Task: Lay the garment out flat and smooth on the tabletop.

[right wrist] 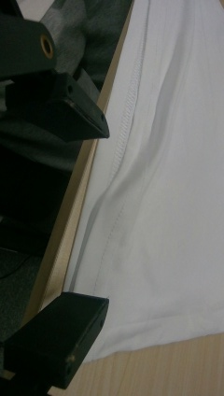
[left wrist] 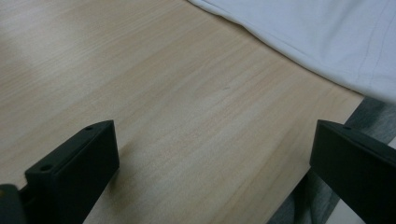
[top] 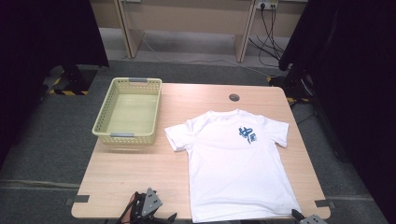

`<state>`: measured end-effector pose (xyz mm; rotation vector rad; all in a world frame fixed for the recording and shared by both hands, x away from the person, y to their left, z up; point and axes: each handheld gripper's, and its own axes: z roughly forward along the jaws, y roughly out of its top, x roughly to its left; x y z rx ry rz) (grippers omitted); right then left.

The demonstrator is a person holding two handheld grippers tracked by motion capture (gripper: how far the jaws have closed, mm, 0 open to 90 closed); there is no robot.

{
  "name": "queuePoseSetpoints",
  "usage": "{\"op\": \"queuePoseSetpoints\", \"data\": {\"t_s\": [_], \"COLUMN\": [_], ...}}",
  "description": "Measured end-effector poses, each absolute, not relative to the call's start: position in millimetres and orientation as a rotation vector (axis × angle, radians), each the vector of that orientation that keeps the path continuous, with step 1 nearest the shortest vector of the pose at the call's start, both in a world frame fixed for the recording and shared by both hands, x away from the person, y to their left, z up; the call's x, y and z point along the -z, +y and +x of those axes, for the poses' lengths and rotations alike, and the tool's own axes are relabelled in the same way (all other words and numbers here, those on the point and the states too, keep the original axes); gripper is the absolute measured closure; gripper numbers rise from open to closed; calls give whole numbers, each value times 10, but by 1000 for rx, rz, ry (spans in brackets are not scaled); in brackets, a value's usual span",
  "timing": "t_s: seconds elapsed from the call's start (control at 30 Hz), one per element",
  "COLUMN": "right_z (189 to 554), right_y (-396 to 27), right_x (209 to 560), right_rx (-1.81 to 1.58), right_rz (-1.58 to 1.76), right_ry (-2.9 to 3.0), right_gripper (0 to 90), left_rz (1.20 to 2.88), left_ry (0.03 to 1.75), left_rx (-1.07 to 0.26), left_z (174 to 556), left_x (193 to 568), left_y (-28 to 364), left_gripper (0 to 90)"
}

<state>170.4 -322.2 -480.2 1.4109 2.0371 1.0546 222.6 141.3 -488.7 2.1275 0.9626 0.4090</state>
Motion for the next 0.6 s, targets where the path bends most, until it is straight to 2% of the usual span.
{"op": "queuePoseSetpoints", "data": {"t_s": [0.6], "right_z": [1645], "right_y": [-3235], "right_x": [4804], "right_rx": [-1020], "right_rz": [1390], "right_ry": [2066], "right_gripper": [164], "left_rz": [2134], "left_ry": [942], "left_rx": [-420], "left_z": [2101], "left_x": [4898], "left_y": [1489], "left_gripper": [6]}}
